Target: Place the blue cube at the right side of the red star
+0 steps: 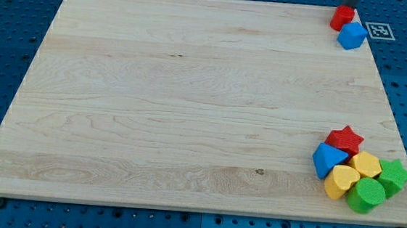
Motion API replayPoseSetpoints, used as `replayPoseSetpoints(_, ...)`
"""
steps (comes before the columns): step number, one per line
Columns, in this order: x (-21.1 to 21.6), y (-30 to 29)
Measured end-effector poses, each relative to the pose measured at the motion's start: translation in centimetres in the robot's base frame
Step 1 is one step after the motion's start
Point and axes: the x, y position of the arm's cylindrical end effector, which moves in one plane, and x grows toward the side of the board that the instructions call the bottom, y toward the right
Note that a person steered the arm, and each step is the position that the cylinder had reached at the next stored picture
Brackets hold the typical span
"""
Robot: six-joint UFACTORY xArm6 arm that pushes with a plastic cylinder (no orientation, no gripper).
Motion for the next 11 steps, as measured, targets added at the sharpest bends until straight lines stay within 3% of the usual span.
replayPoseSetpoints(3, 6.3, 1.1)
replayPoseSetpoints(8, 7.5, -0.9)
replayPoseSetpoints(11, 12.3, -1.9)
